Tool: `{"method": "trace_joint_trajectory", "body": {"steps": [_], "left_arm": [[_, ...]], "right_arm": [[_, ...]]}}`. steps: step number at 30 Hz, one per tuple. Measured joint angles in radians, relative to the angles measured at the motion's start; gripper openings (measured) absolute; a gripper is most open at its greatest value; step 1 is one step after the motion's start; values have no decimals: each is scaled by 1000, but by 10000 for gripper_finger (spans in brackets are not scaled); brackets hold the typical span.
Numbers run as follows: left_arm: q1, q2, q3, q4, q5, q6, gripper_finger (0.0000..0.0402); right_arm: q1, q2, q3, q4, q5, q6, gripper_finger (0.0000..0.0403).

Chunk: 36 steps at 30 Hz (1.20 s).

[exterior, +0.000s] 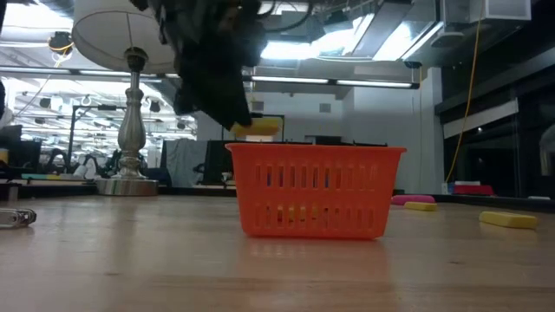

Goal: Pick & Place School Supplies
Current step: Put the yellow eraser into the orange bin

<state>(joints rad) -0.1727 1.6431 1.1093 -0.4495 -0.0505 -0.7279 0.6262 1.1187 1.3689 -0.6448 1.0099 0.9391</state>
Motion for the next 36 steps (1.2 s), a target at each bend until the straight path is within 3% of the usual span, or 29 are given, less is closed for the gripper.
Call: {"method": "trace_joint_trajectory", "body": {"steps": [11, 25, 30, 34, 36], "left_arm": [[-43, 205, 220, -18, 55, 154, 74], [11, 135, 239, -32, 13, 229, 207], [25, 65, 238, -45, -87, 239, 213], [35, -23, 239, -99, -264, 281, 212], [43, -63, 239, -163, -340, 289, 214]], "right_arm": [[0, 0, 0, 8, -6, 21, 233], [19, 0, 0, -16, -34, 18, 233], [19, 21, 0, -221, -212, 186, 233], [20, 83, -3, -566, -447, 471, 233], [35, 111, -29, -647, -573, 551, 233]]}}
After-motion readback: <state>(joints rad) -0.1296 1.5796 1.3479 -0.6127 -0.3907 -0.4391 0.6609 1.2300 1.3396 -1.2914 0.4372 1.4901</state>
